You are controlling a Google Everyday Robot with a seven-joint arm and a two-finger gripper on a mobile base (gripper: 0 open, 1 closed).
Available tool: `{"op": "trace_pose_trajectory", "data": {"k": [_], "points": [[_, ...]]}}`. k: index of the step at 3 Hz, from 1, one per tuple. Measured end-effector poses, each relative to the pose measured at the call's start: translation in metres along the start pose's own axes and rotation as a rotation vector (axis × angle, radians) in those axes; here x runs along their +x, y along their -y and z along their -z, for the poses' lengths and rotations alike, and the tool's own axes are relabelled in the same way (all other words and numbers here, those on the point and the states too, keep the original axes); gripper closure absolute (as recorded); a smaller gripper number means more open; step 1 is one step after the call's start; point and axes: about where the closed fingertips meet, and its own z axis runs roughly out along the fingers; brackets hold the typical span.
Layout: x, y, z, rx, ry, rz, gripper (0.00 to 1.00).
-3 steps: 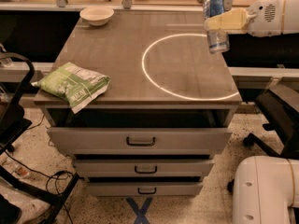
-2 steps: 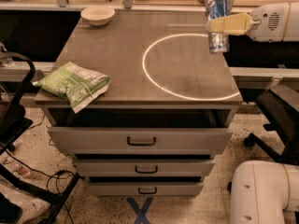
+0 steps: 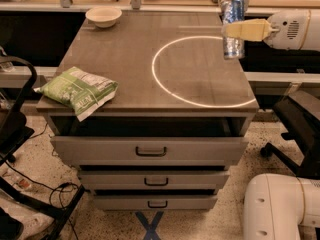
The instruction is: Place redbull can upright
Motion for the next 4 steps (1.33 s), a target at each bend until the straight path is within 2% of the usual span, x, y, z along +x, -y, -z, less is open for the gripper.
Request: {"op": "trace_pose_trajectory", "data": {"k": [1, 2, 3, 4], "points": [[0.004, 0.000, -0.003, 0.001, 0.008, -0.008, 1.00], [0.014, -0.002, -0.006, -0.038, 0.074, 0.021, 1.00], [0.025, -0.005, -0.014, -0.086, 0.099, 0.063, 1.00], [0.036, -0.006, -0.023, -0.073, 0.043, 0.147, 1.00]]}}
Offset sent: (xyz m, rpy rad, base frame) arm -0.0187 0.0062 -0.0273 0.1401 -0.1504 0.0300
